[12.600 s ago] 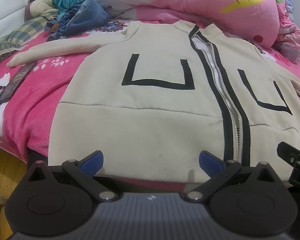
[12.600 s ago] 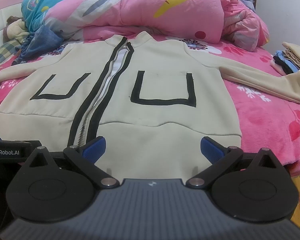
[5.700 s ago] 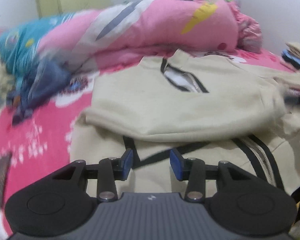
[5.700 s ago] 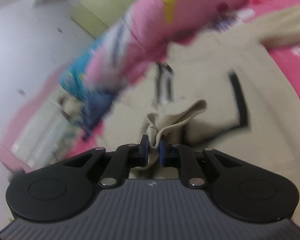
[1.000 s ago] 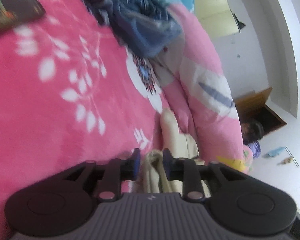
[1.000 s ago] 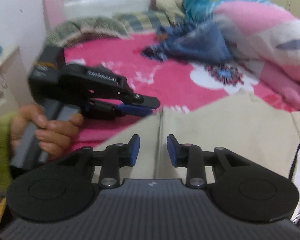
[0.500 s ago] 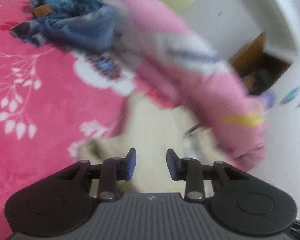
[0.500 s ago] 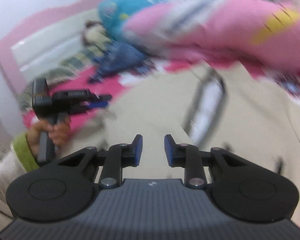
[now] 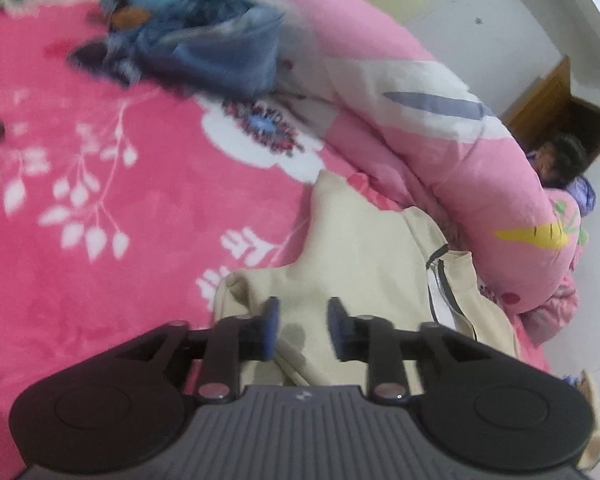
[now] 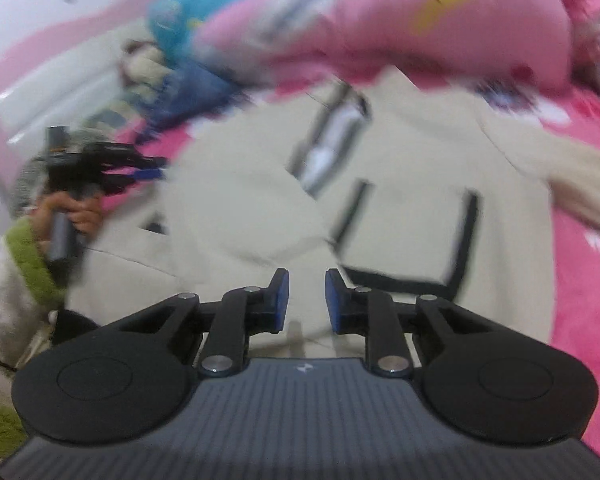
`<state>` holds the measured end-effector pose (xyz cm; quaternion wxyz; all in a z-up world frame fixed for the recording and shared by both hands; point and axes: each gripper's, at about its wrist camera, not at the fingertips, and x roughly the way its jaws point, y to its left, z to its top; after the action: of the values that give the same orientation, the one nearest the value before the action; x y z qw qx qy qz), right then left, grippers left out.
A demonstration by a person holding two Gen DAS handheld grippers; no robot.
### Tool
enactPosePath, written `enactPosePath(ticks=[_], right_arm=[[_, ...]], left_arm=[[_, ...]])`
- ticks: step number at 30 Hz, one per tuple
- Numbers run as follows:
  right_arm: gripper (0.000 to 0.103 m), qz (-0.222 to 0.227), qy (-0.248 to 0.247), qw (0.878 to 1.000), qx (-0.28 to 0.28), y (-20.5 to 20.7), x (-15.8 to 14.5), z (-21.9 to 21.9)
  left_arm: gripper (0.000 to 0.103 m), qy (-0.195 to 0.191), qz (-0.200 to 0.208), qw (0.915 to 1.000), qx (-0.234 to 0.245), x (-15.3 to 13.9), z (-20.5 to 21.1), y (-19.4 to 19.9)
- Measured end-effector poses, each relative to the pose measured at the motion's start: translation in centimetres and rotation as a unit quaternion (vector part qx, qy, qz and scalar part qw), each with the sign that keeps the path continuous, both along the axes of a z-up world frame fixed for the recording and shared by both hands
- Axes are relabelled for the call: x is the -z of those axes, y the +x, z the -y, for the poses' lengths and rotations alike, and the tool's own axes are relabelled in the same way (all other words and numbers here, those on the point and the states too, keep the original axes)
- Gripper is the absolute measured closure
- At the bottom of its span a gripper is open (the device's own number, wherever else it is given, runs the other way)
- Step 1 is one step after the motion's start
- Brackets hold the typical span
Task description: Fold clothes
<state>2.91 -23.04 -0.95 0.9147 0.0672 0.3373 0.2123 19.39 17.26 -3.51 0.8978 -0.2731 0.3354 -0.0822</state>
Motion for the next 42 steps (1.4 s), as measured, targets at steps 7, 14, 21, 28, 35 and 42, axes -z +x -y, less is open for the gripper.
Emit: enactPosePath(ticks=[7,14,21,28,35,42], right_arm=[[0.084,-0.038,0.049,0.998,0.026,-0.5,3.8,2.2],[0.054,0.046,0.211,0.942,0.255,-5.5,3.2,15.9],[0.05,0.103,0.219,0.855,0.459,-8.0,5.6,28.5],[0.05,0.143,0.128,0.832,0.52,-6.8,6.6,34.2],[0.051,0.141,0.09,0.842,0.513,-6.7,7.6,36.8],[0.077,0.165,0.053,0.856,0.488,-6.1,7.0,36.5]], left_arm=[[0.058,0.061,0.028,0.9977,-0.001,-4.1,3.6,-3.2],[0.051,0.073,0.065,0.9909,0.092,-7.2,11.7,-5.2],[0.051,0.08,0.056,0.9693,0.225,-7.4,23.5,-5.0],[0.052,0.117,0.034,0.9389,0.322,-4.8,33.5,-5.2],[0.052,0.137,0.013,0.923,0.359,-2.2,37.2,-5.8],[0.052,0.165,0.006,0.9172,0.363,-0.8,38.3,-6.1]])
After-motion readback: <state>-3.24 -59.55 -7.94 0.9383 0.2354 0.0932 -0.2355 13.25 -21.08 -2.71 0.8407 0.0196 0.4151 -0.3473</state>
